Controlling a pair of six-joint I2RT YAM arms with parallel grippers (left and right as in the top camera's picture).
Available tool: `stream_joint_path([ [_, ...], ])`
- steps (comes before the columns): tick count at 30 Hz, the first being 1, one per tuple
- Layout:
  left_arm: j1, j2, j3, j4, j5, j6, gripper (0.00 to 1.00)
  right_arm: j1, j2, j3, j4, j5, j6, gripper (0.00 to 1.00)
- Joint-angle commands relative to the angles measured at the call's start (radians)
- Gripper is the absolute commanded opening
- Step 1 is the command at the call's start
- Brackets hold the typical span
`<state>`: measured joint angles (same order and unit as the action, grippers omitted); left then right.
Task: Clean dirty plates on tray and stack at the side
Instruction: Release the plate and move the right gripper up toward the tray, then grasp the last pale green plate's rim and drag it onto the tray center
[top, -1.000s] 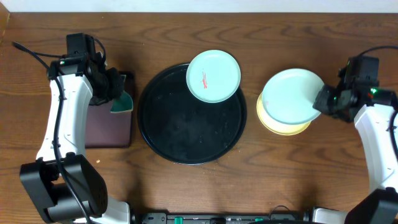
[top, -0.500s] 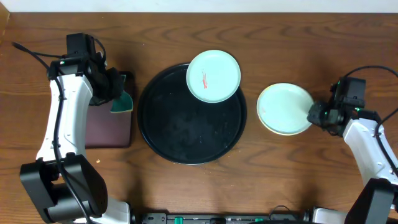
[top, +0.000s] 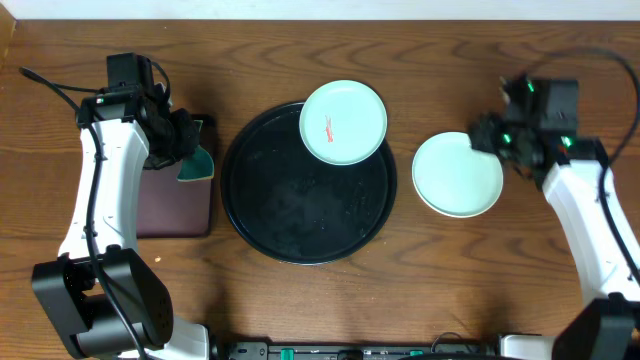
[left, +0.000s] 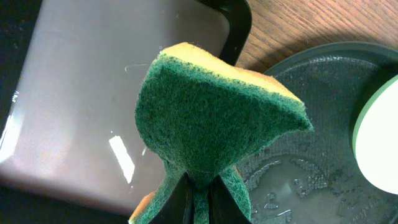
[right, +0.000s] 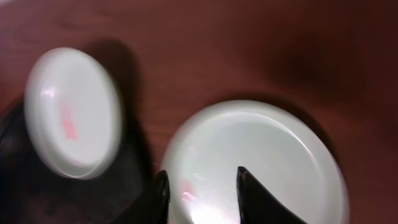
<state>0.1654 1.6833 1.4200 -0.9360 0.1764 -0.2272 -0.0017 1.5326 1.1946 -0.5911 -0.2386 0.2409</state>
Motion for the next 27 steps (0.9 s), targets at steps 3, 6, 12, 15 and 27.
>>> stream_joint_path([
  [3, 0.002, -0.004, 0.017, -0.002, -0.006, 0.017, 0.08, 0.105, 0.198, 0.252, -0.089, -0.014, -0.069, 0.38],
  [6, 0.002, -0.004, 0.017, -0.002, -0.006, 0.017, 0.07, 0.154, 0.348, 0.421, -0.156, -0.014, -0.123, 0.43],
  [12, 0.002, -0.004, 0.017, -0.002, -0.006, 0.018, 0.07, 0.216, 0.561, 0.613, -0.184, -0.064, -0.194, 0.50],
  [15, 0.002, -0.004, 0.017, -0.002, -0.007, 0.017, 0.08, 0.240, 0.628, 0.639, -0.155, -0.070, -0.198, 0.52],
  [27, 0.002, -0.004, 0.017, -0.002, -0.007, 0.018, 0.08, 0.265, 0.744, 0.639, -0.108, -0.073, -0.205, 0.32],
])
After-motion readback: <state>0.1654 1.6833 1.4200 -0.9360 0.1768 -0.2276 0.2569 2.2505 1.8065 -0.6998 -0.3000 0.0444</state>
